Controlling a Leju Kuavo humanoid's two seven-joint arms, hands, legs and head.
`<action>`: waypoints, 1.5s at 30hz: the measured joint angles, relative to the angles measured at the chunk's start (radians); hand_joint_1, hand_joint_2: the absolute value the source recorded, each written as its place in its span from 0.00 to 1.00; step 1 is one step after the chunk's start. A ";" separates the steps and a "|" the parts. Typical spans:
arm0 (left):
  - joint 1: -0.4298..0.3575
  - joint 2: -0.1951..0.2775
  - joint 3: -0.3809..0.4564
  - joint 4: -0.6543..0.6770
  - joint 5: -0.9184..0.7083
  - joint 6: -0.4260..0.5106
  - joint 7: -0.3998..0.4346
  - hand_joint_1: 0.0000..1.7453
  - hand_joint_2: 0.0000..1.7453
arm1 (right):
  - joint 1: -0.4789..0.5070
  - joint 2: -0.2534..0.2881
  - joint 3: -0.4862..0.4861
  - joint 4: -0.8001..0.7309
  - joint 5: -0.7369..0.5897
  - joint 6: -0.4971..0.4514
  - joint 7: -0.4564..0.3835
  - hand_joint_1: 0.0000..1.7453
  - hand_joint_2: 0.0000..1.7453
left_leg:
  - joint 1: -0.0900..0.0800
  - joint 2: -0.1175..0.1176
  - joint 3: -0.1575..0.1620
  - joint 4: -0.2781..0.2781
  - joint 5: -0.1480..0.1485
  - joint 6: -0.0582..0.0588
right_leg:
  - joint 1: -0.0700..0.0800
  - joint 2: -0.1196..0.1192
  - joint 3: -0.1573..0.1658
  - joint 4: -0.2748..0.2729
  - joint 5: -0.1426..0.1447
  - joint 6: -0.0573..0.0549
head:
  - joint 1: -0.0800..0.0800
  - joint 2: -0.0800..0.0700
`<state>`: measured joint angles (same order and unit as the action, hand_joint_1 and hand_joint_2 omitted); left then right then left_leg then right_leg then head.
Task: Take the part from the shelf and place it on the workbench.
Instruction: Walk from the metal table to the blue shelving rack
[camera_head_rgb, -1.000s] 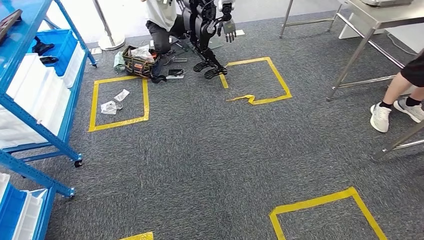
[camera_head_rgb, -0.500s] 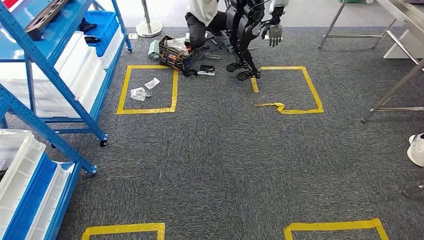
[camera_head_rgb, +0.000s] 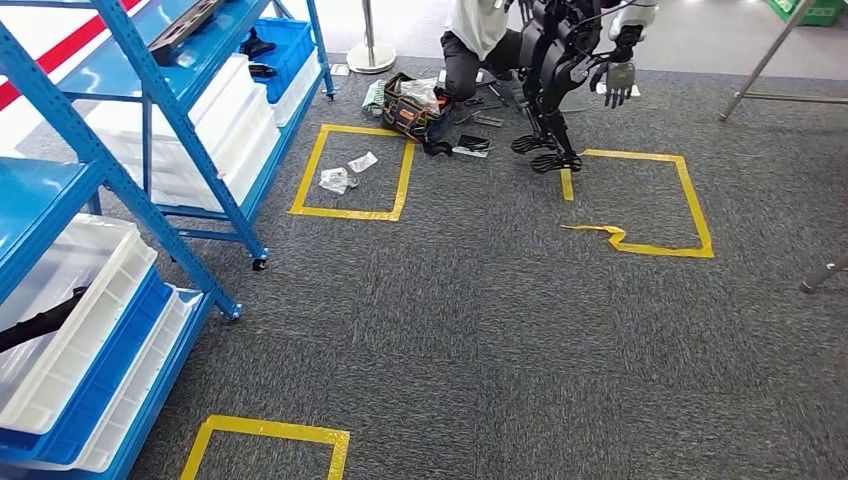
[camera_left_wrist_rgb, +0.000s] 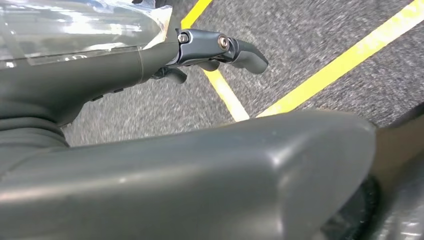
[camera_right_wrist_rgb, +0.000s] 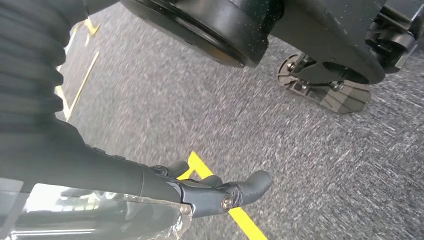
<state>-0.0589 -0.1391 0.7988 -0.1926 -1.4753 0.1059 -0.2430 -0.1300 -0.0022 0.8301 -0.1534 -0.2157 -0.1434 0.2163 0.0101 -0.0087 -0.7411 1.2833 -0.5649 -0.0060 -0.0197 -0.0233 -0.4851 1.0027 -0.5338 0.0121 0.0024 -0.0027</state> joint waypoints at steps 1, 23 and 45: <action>0.001 0.000 0.000 0.000 0.000 0.000 0.000 0.00 0.00 | 0.000 0.000 0.001 0.000 0.001 0.000 0.001 0.00 1.00 | 0.001 0.003 -0.013 0.031 -0.004 -0.002 | 0.001 -0.014 0.000 0.000 -0.001 -0.001 | 0.000 0.000; -0.003 -0.002 0.001 0.000 0.001 0.008 -0.001 0.00 0.00 | -0.011 -0.004 0.016 0.000 0.004 -0.003 0.004 0.00 1.00 | -0.006 -0.105 0.123 -0.255 0.135 0.034 | -0.001 0.090 -0.004 0.005 -0.011 0.046 | 0.012 0.000; -0.001 0.002 0.012 0.000 0.005 0.013 0.017 0.00 0.00 | -0.008 -0.002 0.018 0.000 0.001 -0.006 0.003 0.00 1.00 | -0.006 0.006 0.137 -0.261 0.117 0.062 | 0.015 0.009 -0.070 0.216 -0.127 0.023 | 0.004 0.000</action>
<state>-0.0603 -0.1373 0.8106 -0.1930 -1.4698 0.1190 -0.2264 -0.1381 -0.0037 0.8483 -0.1534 -0.2146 -0.1495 0.2197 0.0040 -0.0026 -0.6040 1.0221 -0.4482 0.0556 -0.0050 -0.0140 -0.5555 1.2184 -0.6607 0.0355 0.0060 -0.0027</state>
